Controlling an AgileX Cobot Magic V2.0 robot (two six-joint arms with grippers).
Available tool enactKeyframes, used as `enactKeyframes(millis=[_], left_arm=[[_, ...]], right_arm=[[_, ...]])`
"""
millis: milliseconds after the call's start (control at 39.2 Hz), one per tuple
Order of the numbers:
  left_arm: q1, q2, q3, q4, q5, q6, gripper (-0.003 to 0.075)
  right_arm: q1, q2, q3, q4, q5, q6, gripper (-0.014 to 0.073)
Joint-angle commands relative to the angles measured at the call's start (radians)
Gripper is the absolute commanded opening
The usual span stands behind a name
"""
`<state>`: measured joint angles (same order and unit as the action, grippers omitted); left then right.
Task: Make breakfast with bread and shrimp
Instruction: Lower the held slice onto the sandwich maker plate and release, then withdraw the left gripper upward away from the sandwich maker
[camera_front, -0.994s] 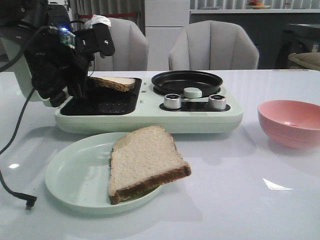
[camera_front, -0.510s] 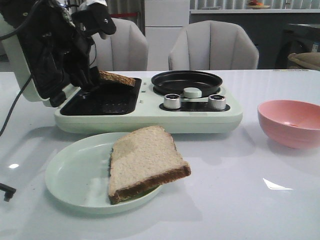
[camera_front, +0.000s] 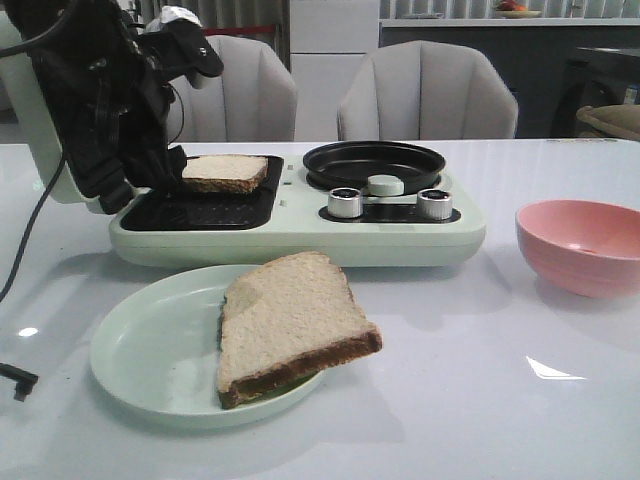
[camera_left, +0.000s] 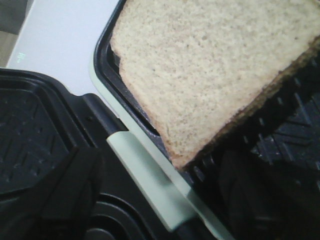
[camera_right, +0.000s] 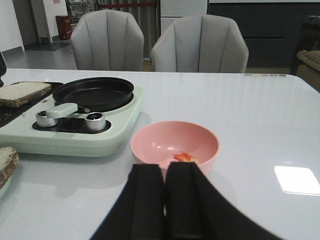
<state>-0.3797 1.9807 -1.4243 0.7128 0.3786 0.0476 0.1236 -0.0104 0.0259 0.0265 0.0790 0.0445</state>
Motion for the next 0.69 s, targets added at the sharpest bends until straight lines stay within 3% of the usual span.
enactKeyframes(millis=[0,459,663], left_arm=[[-0.011,-0.081,-0.027,-0.097,0.01,0.09,0.0533],[-0.071,-0.296,-0.027,-0.212,0.029,0.089,0.0533],[-0.075,-0.413,-0.027,-0.217,0.125,-0.029,0.0533]], right_arm=[[-0.006,-0.021,-0.016,-0.006,-0.093,-0.003,0.0157],[-0.006,-0.021,-0.016,-0.006,-0.093,-0.003,0.0157],[-0.006,-0.021,-0.016,-0.006,-0.093,-0.003,0.0157]])
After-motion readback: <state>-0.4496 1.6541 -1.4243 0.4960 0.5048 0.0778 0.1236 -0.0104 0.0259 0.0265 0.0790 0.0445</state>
